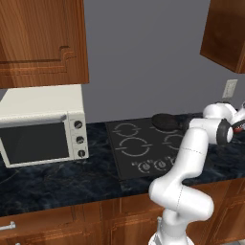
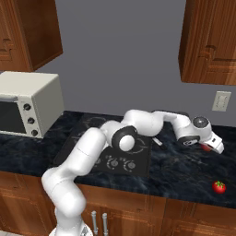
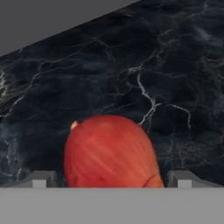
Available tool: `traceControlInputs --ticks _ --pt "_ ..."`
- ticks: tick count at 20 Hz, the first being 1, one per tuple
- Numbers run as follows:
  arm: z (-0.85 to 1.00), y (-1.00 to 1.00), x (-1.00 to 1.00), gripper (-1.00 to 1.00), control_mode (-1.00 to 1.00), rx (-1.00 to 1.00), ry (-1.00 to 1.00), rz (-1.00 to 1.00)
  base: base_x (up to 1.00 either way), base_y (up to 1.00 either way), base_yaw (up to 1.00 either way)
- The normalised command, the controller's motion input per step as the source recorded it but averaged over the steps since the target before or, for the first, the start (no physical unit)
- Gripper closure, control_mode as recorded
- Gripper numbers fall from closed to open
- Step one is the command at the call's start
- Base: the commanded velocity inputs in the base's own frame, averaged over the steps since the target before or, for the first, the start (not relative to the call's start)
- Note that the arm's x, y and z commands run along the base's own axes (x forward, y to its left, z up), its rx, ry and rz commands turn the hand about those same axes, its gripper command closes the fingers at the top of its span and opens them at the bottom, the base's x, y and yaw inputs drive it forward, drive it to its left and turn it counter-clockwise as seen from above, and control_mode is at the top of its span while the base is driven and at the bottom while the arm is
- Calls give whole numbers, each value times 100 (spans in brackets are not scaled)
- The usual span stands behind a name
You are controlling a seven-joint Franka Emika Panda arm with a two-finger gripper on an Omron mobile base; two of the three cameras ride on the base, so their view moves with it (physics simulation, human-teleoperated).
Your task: Place the pan on the rear right burner on the stove. Then place the tomato and the onion in the pan and turn on the rear right burner.
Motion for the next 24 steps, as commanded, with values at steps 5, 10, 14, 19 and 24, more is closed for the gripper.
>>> traceControlInputs --ticks 5,10,14,19,24 --pt "-12 -16 18 -100 -100 0 0 0 0 0 0" --pt "-9 0 10 100 -100 0 0 0 0 0 0" --pt "0 0 -1 100 -100 4 0 0 0 0 0" --pt "0 28 -42 100 -100 8 2 0 0 0 0" --pt "11 43 -61 100 -100 1 0 0 0 0 0"
